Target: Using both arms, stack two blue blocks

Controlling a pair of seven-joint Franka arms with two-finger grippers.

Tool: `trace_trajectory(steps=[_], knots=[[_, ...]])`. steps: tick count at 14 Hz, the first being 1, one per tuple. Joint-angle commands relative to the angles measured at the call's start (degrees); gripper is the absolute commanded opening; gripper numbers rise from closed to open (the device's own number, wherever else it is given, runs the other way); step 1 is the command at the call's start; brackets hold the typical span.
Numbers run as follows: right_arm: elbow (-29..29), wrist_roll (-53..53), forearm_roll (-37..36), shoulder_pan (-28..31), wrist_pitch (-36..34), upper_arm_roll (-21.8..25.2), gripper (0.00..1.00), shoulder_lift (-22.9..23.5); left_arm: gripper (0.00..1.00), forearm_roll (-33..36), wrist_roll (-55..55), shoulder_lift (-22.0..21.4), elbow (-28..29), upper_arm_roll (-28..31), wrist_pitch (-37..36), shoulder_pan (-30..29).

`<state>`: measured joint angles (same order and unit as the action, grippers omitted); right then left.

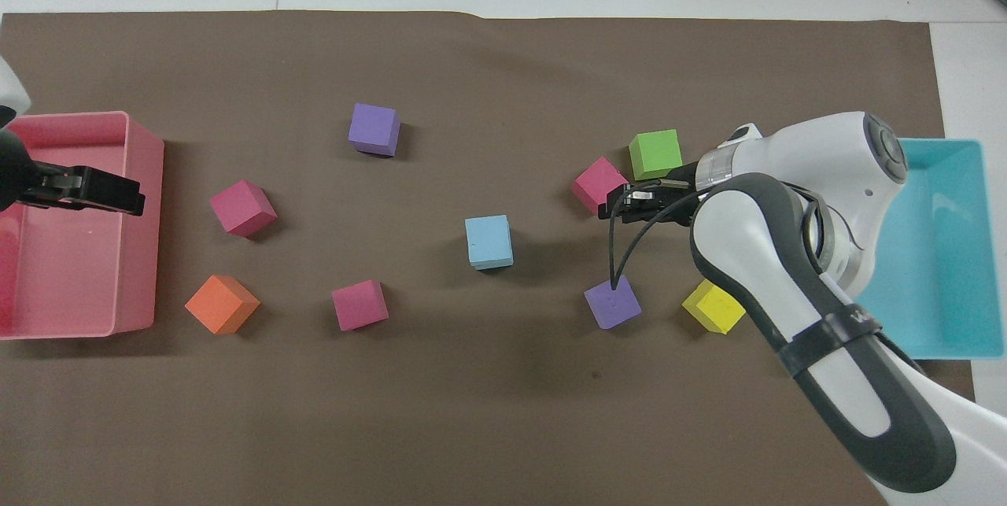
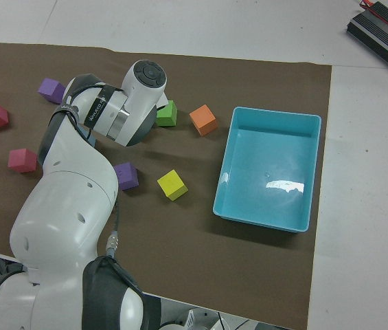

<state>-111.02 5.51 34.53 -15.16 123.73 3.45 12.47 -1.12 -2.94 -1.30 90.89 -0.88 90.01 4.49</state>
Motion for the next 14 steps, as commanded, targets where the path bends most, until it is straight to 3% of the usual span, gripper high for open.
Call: trace_trajectory(steps=[1,6,9,12,14], knots=[[0.8,-3.0,-7.6,0.7,-1.2,-0.3,1.0,-1.7,1.0,-0.3,-0.3,-0.5,0.2,-0.1,-1.1,0.2],[4.6,-5.0,-27.9,0.9,-4.4,0.2,1.0,-3.9,1.0,-0.3,-1.2,-0.5,0.0,-0.2,-1.2,0.1],[9.7,-4.9,-30.4,3.0,-10.3,0.2,1.0,-4.2,1.0,-0.2,-1.2,-0.5,-0.3,-0.2,-1.9,-0.1],[13.0,-4.9,-30.7,5.3,-15.3,0.5,1.0,-7.5,1.0,-0.1,-1.2,-0.5,-0.4,0.2,-3.2,-0.5],[15.2,-4.9,-36.3,5.8,-18.2,0.5,1.0,-9.7,1.0,-0.1,-1.2,-0.4,-0.6,0.3,-3.0,-0.5]])
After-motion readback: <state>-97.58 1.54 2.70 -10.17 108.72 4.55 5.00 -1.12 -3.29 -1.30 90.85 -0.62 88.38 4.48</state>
